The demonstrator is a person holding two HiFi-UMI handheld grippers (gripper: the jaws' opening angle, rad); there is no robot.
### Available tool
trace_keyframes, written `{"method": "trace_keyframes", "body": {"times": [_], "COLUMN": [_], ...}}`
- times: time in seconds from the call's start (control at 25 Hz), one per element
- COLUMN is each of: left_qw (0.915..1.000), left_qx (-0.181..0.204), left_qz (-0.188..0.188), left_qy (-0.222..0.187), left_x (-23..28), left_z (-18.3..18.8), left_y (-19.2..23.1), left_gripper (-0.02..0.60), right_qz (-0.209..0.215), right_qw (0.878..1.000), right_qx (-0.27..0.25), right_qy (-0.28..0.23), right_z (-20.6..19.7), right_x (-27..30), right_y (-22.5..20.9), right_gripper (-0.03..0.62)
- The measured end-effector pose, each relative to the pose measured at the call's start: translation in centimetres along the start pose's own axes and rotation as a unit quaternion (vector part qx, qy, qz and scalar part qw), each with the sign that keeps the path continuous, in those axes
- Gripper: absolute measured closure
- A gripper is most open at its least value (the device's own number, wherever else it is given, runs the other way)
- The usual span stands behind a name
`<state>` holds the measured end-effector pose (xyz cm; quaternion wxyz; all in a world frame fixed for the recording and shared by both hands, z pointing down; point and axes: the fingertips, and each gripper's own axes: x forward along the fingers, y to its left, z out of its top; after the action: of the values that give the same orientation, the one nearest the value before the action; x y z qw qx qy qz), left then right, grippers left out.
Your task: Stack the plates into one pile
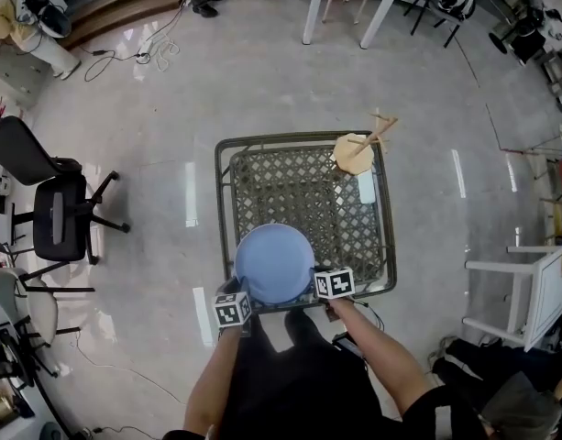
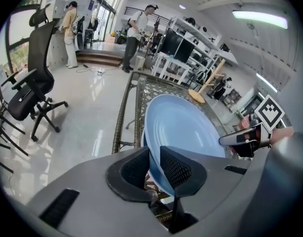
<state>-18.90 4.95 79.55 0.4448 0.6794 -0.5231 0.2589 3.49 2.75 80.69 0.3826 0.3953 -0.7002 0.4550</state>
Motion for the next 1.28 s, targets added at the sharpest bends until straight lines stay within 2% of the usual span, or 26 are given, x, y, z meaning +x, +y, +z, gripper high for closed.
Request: {"method": "trace_keyframes", "body": {"times": [0.48, 0.88, 1.08, 1.16, 1.28], "left_qw": [0.9992, 0.9984, 0.9977, 0.9971, 0.998], "left_qx": [0.024, 0.042, 0.045, 0.053, 0.039], "left_qz": [0.006, 0.008, -0.011, -0.017, -0.03], "left_qy": [0.03, 0.038, 0.049, 0.051, 0.038], "left_x": [1.2, 1.5, 1.1, 0.8, -0.2], "left_z": [-1.2, -1.2, -1.5, -1.5, -0.9], "left_y": [0.6, 0.5, -0.3, -0.5, -0.4], "left_gripper": [0.505, 0.496, 0.416, 0.405, 0.4], "right_qz": [-0.011, -0.02, -0.022, -0.023, -0.021], "right_qw": [0.999, 0.999, 0.999, 0.999, 1.0], "right_qx": [0.009, 0.002, -0.006, -0.014, -0.012], "right_qy": [0.03, 0.026, 0.033, 0.032, 0.018], "right_z": [-1.5, -1.6, -1.8, -1.7, -0.9], "right_x": [1.7, 1.7, 1.4, 1.1, 0.3], "right_y": [-0.4, -0.4, -0.3, -0.4, -0.7], "right_gripper": [0.549, 0.549, 0.534, 0.506, 0.487]}}
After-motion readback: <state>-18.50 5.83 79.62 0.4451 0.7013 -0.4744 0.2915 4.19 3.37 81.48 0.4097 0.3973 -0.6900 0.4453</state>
